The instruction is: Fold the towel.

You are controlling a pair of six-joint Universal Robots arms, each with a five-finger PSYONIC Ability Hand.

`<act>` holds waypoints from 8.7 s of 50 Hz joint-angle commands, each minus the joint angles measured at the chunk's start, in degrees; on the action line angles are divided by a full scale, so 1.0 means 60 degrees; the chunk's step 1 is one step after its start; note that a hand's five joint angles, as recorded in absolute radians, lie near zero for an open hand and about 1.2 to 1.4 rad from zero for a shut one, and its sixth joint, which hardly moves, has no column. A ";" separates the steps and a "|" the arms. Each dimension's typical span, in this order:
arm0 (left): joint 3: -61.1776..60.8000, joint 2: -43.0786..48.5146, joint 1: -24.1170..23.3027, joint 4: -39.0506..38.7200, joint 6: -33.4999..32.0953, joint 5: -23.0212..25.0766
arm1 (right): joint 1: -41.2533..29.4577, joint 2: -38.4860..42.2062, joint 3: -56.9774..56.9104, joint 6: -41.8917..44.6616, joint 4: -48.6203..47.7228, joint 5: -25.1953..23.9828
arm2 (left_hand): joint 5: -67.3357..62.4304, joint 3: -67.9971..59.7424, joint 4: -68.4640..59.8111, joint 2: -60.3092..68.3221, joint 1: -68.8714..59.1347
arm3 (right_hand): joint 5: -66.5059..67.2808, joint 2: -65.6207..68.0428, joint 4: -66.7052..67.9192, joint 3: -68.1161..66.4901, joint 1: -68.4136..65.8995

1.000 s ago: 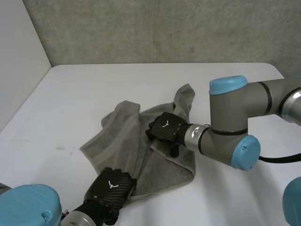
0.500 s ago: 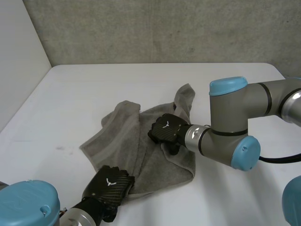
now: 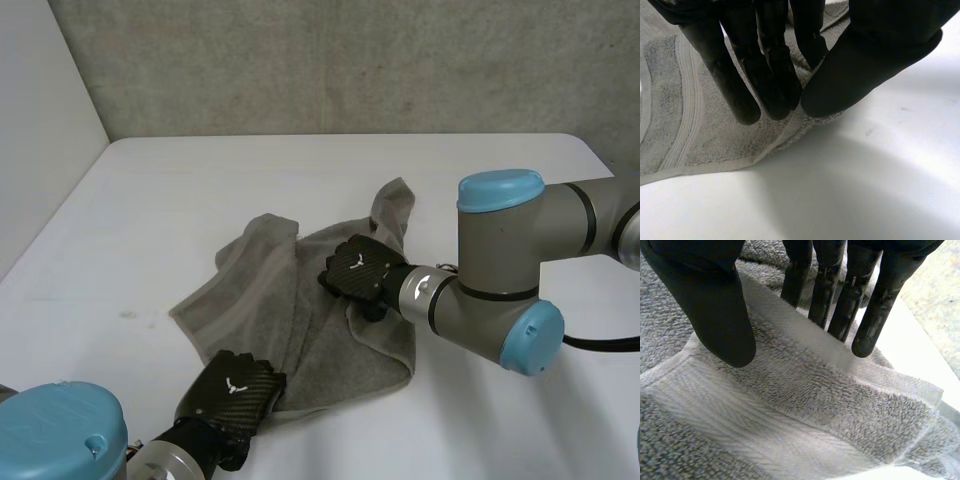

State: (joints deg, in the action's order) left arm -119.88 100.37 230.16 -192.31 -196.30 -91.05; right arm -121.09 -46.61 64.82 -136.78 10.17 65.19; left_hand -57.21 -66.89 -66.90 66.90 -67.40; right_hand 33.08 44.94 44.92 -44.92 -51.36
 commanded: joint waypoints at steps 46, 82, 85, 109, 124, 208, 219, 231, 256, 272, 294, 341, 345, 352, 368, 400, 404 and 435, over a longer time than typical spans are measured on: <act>0.0175 0.0015 0.0209 -0.0058 0.0022 0.0000 | 0.0934 -0.1065 0.0739 -0.0977 -0.0948 -0.0172 | -0.1070 -0.1124 -0.1123 0.1122 -0.1038 | 0.6153 0.5844 0.5847 -0.5846 -0.4773; 0.7556 -0.2128 0.1527 0.4493 -0.0197 -0.0190 | 0.4142 -0.6958 -0.0257 -0.1876 0.3355 0.0223 | -0.2132 -0.2186 -0.2184 0.2183 -0.2099 | 0.6153 0.5844 0.5847 -0.5846 -0.4773; 0.7733 -0.1176 0.1542 0.5212 -0.0256 -0.0205 | 0.3938 -0.6108 -0.0141 -0.1113 0.3927 0.0413 | -0.2132 -0.2186 -0.2184 0.2183 -0.2099 | 0.6153 0.5844 0.5847 -0.5846 -0.4773; 1.6633 0.4556 0.2304 0.3184 -0.1151 -0.0103 | 0.2633 -0.3683 -0.1913 -0.3991 -0.2873 0.2550 | -0.2132 -0.2186 -0.2184 0.2183 -0.2099 | 0.6153 0.5844 0.5847 -0.5846 -0.4773; 1.4648 0.3238 0.2406 0.4951 -0.1033 -0.0073 | 0.2750 -0.5108 0.0168 -0.4464 -0.2545 0.2069 | -0.2132 -0.2186 -0.2184 0.2183 -0.2099 | 0.6153 0.5844 0.5847 -0.5846 -0.4773; 0.4029 0.3033 0.4472 -0.0527 -0.1062 0.2212 | 0.4641 -0.5180 0.6611 -0.3568 -0.1696 0.0607 | 0.8434 0.8380 0.8381 -0.8382 0.8466 | -0.2416 -0.2724 -0.2721 0.2722 0.3796; 0.3589 0.2623 0.4384 -0.0512 -0.1062 0.2212 | 0.4508 -0.6046 0.8237 -0.3644 -0.2104 -0.0406 | 0.7396 0.7343 0.7344 -0.7345 0.7429 | -0.1914 -0.2222 -0.2219 0.2220 0.3294; 0.3193 0.2271 0.4252 -0.0556 -0.1062 0.2226 | 0.4260 -0.5842 0.9250 -0.3614 -0.3701 -0.0626 | 0.6976 0.6922 0.6924 -0.6924 0.7008 | -0.1547 -0.1855 -0.1852 0.1853 0.2927; 0.3164 0.2271 0.4252 -0.0600 -0.1047 0.2226 | 0.3878 -0.4053 0.8664 -0.3541 -0.5020 -0.0494 | 0.7032 0.6978 0.6980 -0.6980 0.7064 | 0.1313 0.1004 0.1007 -0.1006 0.0067; 0.3149 0.2271 0.4252 -0.0600 -0.1047 0.2226 | 0.3702 -0.3438 0.8224 -0.3336 -0.5050 -0.0377 | 0.7088 0.7034 0.7036 -0.7036 0.7120 | 0.4060 0.3751 0.3754 -0.3754 -0.2680; 0.3090 0.2257 0.4281 -0.0659 -0.1047 0.2241 | 0.5049 -0.4800 0.8078 -0.3365 -0.4859 0.0048 | 0.7060 0.7006 0.7008 -0.7008 0.7092 | 0.6153 0.5844 0.5847 -0.5846 -0.4773; 0.5727 0.5288 0.3945 -0.1699 -0.1164 0.4673 | 0.5241 -0.4376 0.7961 -0.2559 -0.4581 0.0092 | 0.4088 0.4034 0.4036 -0.4037 0.4121 | 0.6153 0.5844 0.5847 -0.5846 -0.4773; 0.5858 0.5420 0.3915 -0.1670 -0.1164 0.4673 | 0.5255 -0.4332 0.7961 -0.2559 -0.4566 0.0077 | 0.3977 0.3923 0.3925 -0.3926 0.4010 | 0.6153 0.5844 0.5847 -0.5846 -0.4773; 0.6035 0.5552 0.3886 -0.1714 -0.1164 0.4643 | 0.5240 -0.4317 0.7961 -0.2559 -0.4566 0.0092 | -0.1883 -0.1937 -0.1935 0.1935 -0.1851 | 0.6153 0.5844 0.5847 -0.5846 -0.4773; 0.4790 0.2257 0.3886 -0.1860 -0.1106 0.3486 | 0.5167 -0.4551 0.7260 -0.2559 -0.3296 0.0092 | -0.2132 -0.2186 -0.2184 0.2183 -0.2099 | 0.6153 0.5844 0.5847 -0.5846 -0.4773; 0.0673 -0.1321 0.4735 0.2345 -0.3406 0.1715 | 0.3644 -0.4715 0.5003 -0.0260 0.2612 0.0545 | -0.2132 -0.2186 -0.2184 0.2183 -0.2099 | 0.6153 0.5844 0.5847 -0.5846 -0.4773; 0.0893 -0.0732 0.4750 0.2036 -0.3406 0.1670 | 0.3556 -0.4246 0.4768 -0.0318 0.1882 0.0794 | -0.2132 -0.2186 -0.2184 0.2183 -0.2099 | 0.6153 0.5844 0.5847 -0.5846 -0.4773; 0.2975 0.1949 0.4354 0.0396 -0.2761 0.1743 | 0.2604 -0.2633 0.3199 -0.1197 0.0620 0.1703 | 0.1012 0.0958 0.0960 -0.0960 0.1044 | 0.6153 0.5844 0.5847 -0.5846 -0.4773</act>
State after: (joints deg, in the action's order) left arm -95.82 112.39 255.99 -190.35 -212.59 -80.91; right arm -105.74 -62.96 81.02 -144.09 15.36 75.44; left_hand -59.40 -69.65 -69.75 69.75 -65.85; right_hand 56.99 67.71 68.46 -67.90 -78.40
